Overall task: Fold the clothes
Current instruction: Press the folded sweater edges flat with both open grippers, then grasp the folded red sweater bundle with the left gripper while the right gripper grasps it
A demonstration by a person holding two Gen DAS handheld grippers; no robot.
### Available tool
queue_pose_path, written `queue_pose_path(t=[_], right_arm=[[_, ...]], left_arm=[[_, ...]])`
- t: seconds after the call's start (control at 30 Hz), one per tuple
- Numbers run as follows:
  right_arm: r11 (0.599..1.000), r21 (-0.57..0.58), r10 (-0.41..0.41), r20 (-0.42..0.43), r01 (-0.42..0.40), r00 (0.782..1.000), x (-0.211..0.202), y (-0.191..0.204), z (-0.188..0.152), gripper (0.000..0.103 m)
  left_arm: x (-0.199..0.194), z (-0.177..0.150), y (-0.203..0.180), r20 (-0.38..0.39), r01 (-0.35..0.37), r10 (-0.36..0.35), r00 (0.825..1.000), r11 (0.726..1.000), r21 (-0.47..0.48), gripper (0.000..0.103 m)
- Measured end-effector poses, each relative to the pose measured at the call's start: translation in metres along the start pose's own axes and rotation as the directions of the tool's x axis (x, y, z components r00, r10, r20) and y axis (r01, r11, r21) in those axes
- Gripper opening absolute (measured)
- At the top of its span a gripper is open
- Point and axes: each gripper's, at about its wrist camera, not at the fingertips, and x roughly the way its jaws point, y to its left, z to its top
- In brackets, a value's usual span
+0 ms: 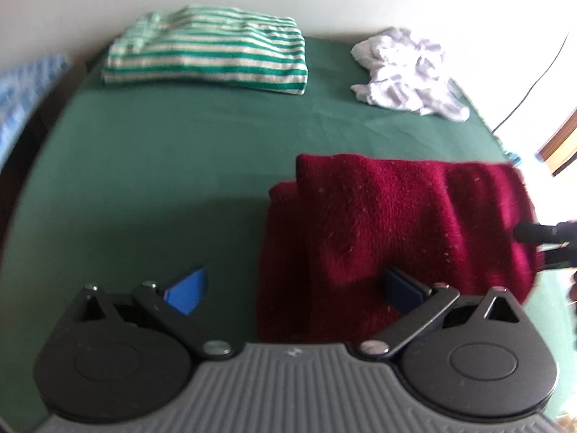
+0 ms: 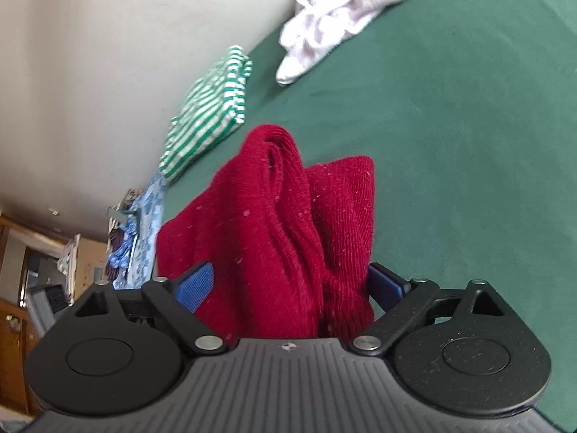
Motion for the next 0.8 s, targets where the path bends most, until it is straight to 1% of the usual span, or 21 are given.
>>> queue_pose_path(t=[0.1,0.17,0.2,0.3,0.4,0.63,0.8], right_arm=[[0.998,-0.053,-0.022,-0.03,0.02,0.999,-0.006,0.004,-0.002,0.094],[0.997,-0.07,-0.016,-0.036,0.014,0.999,-0.005,0.005,-0.003,0.094],[0.998,-0.068,-0.012,-0.042,0.009,0.999,-0.003,0.004,-0.003,0.094],[0.999,-0.043,-0.017,-0.058,0.015,0.998,0.005,0.0,-0.003,0.094],[1.0,-0.022,-0.007,-0.064,0.005,0.998,0.007,-0.003,-0.003,0.094],[1.0,-0.011,0.004,-0.07,-0.005,0.998,0.004,-0.01,-0.003,0.094],[1.0,-0.007,0.014,-0.072,-0.015,0.997,0.006,-0.013,-0.001,0.094]], left_arm=[[-0.011,-0.007,0.02,-0.011,0.067,-0.067,0.998,0.997,-0.045,0.102],[-0.016,-0.007,0.026,-0.015,0.122,-0.123,0.992,0.99,-0.067,0.102],[-0.017,-0.007,0.026,-0.016,0.138,-0.139,0.99,0.988,-0.065,0.102],[-0.007,-0.004,0.017,-0.047,0.142,-0.144,0.988,0.989,-0.031,0.102],[0.006,-0.003,0.009,-0.083,0.155,-0.155,0.984,0.988,-0.01,0.102],[0.023,-0.004,0.018,-0.11,0.211,-0.218,0.97,0.975,-0.07,0.102],[0.028,0.001,0.016,-0.121,0.241,-0.245,0.962,0.969,-0.047,0.102]])
